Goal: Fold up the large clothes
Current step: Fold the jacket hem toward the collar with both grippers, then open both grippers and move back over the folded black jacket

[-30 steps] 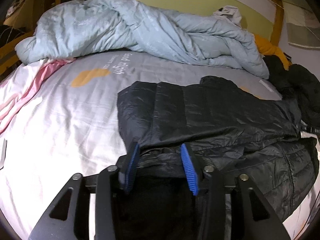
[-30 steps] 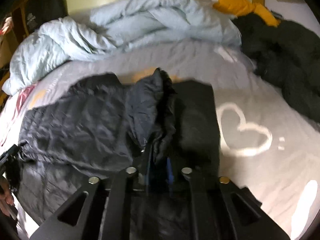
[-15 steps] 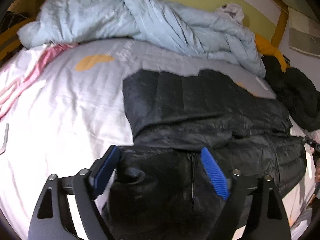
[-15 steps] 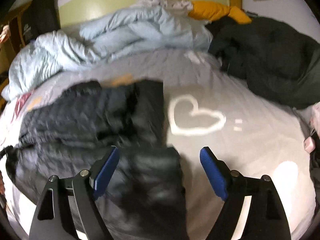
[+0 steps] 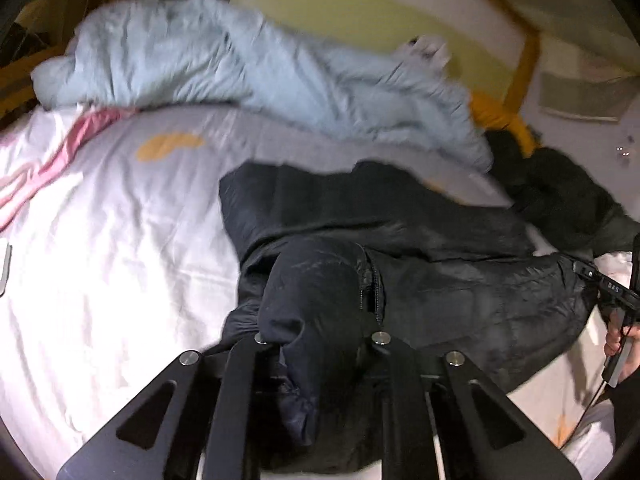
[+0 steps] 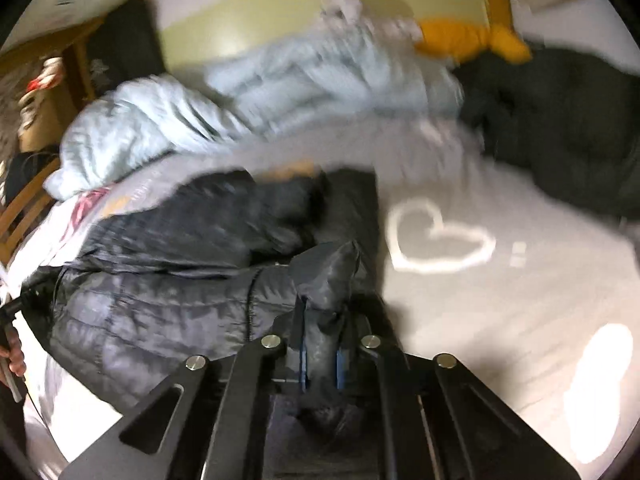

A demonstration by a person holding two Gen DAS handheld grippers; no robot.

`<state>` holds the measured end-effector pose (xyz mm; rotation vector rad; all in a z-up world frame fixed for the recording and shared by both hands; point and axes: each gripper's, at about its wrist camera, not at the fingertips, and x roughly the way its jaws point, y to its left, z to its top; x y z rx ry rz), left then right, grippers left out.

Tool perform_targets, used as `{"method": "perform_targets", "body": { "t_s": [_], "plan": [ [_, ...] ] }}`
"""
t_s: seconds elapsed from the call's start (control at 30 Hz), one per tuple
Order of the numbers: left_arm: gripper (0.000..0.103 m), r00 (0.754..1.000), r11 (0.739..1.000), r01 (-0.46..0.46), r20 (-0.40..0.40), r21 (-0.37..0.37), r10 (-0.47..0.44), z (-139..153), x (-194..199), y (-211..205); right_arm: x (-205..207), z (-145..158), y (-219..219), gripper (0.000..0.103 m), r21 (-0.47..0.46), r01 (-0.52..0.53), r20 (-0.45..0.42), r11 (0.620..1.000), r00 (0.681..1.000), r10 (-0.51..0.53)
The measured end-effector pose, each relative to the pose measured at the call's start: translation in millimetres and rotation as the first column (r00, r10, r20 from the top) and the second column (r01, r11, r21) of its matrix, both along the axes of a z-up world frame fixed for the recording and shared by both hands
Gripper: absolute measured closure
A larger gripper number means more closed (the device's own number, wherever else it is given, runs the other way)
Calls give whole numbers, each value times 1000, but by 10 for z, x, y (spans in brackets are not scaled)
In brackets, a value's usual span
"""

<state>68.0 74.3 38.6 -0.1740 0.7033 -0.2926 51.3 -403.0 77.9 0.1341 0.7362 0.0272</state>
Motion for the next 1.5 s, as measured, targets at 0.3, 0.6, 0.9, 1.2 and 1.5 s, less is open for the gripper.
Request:
{"method": "perform_targets", "body": {
  "t_s": [0.3, 0.6, 0.9, 1.2, 1.5],
  "plan": [
    [88, 972, 995, -83, 216, -57, 93, 351, -302, 242, -640, 644, 343, 93, -147, 64, 254, 987, 967, -25],
    [82, 985, 986, -163, -48, 31, 165, -298, 321, 146, 121, -218, -45, 93, -76, 97, -97, 992, 990, -104],
    [51, 965, 966, -233, -94, 111, 243, -519, 349, 143, 315, -402, 50, 83, -173, 78, -138, 982, 985, -103],
    [33, 966, 960, -229, 157, 159, 205, -81, 34, -33, 65, -176, -50, 28, -143, 142, -73, 980, 985, -153],
    [7, 949, 978, -177, 283, 106, 141, 195, -228, -132, -362, 163, 119, 14, -156, 111, 42, 981, 993, -106]
  ]
}}
